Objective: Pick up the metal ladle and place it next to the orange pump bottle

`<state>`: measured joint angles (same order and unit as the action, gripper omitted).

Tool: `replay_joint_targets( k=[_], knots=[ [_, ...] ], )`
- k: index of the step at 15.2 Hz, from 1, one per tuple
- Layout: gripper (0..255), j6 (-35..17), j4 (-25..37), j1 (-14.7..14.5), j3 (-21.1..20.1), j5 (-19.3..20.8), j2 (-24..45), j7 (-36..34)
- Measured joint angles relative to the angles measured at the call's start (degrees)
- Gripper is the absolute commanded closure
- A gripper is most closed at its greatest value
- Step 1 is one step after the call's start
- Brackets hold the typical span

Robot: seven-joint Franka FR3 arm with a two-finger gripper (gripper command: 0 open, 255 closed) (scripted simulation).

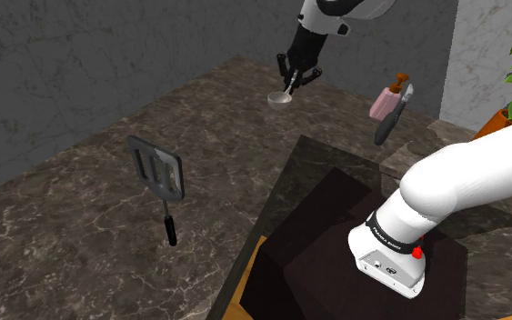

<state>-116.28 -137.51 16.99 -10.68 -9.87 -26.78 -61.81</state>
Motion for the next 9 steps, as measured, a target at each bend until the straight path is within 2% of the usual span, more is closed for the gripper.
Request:
replay_joint_targets(
  k=[9],
  knots=[
    [255,7.0,6.4,0.2,0.5,0.6,-0.6,-0.5]
  ],
)
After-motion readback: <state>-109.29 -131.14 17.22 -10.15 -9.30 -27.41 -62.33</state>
